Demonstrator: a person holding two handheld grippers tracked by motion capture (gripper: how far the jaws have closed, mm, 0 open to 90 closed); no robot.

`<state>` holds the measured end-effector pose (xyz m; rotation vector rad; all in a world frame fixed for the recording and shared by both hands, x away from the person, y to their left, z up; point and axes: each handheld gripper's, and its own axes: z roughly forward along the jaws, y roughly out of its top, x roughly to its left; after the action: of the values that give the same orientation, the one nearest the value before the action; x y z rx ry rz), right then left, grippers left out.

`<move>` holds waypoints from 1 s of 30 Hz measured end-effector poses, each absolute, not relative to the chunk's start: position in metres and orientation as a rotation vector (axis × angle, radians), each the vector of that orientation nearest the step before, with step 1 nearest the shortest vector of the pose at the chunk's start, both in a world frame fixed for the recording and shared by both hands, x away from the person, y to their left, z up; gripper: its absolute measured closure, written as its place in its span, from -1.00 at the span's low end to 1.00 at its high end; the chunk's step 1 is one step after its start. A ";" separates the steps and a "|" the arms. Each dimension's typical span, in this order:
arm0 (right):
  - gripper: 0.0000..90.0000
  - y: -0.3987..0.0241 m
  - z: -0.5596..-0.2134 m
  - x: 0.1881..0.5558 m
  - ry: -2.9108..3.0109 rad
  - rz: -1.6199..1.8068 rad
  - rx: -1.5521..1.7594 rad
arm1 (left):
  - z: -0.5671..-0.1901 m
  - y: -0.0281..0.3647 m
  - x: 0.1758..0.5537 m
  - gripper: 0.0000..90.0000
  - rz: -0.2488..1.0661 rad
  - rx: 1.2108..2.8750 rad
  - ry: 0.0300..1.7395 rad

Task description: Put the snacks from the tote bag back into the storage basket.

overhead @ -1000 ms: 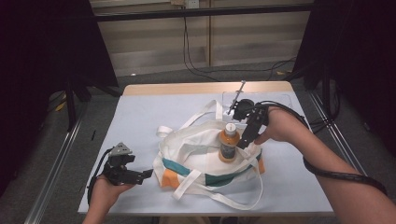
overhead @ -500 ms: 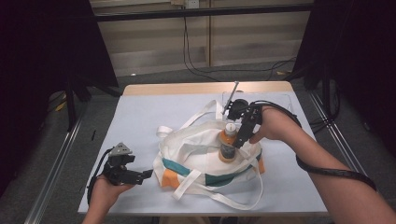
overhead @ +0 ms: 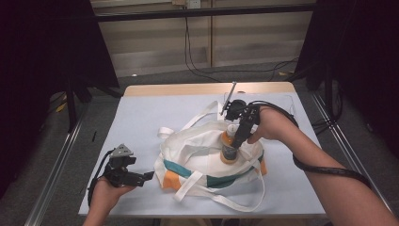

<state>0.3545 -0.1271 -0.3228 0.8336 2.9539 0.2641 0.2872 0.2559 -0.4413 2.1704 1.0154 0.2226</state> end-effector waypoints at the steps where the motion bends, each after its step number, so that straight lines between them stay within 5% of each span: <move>1: -0.76 -0.127 -0.324 0.355 2.956 0.275 0.823 | -0.441 0.256 0.287 -0.88 0.223 2.170 1.016; 30: -0.69 -0.119 -0.338 0.362 2.978 0.272 0.807 | -0.443 0.256 0.287 -0.88 0.213 2.179 1.015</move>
<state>0.3623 -0.1186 -0.3380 0.8073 2.9785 0.2719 0.2874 0.2561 -0.4432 2.1791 1.0152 0.2131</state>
